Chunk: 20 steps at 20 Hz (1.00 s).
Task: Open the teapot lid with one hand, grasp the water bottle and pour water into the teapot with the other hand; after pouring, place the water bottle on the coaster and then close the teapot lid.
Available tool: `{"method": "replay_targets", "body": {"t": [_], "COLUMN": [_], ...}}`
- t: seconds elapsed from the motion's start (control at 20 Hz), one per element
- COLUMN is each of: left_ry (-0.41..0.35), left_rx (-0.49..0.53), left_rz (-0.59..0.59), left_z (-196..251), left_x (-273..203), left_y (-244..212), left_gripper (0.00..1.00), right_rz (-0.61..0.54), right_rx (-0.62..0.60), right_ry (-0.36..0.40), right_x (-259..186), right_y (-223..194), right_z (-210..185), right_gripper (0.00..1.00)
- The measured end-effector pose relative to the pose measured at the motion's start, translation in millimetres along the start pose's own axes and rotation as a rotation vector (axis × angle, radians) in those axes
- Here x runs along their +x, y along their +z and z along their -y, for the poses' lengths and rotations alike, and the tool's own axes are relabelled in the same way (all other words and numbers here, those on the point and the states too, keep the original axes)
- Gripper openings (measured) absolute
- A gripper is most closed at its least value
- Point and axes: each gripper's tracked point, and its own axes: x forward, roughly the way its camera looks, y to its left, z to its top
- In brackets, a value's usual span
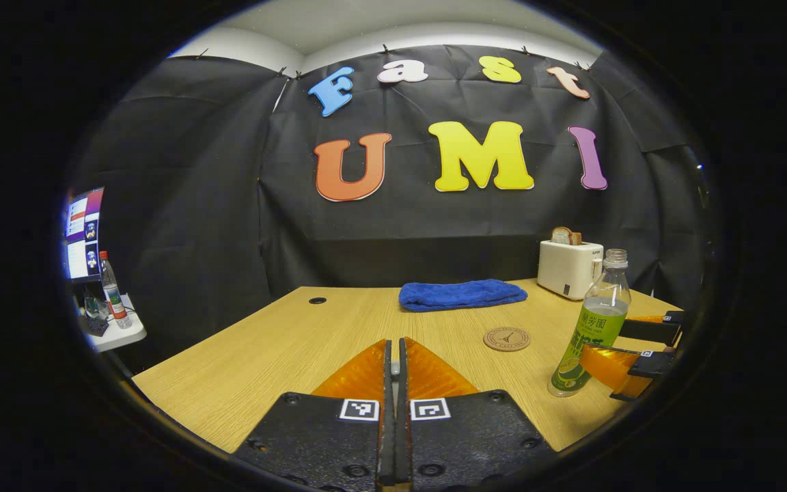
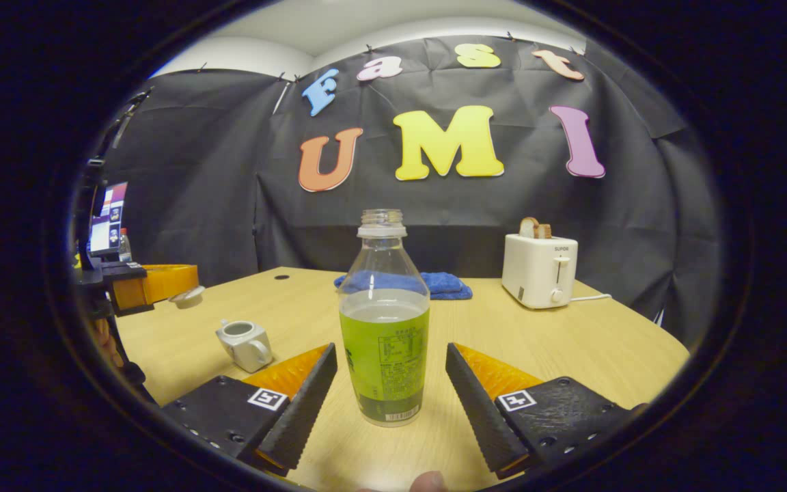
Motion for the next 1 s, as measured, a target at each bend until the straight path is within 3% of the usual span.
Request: {"method": "replay_targets", "body": {"t": [0.1,0.25,0.45,0.75,1.0], "left_ry": [0.007,0.017,0.022,0.018,0.006], "left_rx": [-0.001,-0.018,-0.024,-0.036,-0.028], "left_rz": [0.004,0.01,0.015,-0.012,-0.018], "left_z": [-3.7,-10.1,-17.6,-31.9,-43.7], "left_x": [0.0,1.1,0.8,1.3,2.4], "left_y": [0.7,2.7,3.1,-6.9,-10.3], "left_gripper": [0.02,0.02,0.02,0.02,0.02], "right_rz": [0.001,-0.004,-0.006,0.026,-0.024], "right_rx": [-0.004,-0.013,-0.053,-0.377,-0.71], "right_ry": [-0.008,-0.014,-0.017,-0.043,-0.049], "right_x": [-1.6,1.1,12.7,28.7,52.6], "right_y": [0.1,-0.2,8.6,47.9,48.7], "right_z": [-1.4,-6.4,-5.9,-7.1,-19.0], "right_gripper": [0.96,0.81,0.74,0.71,0.72]}}
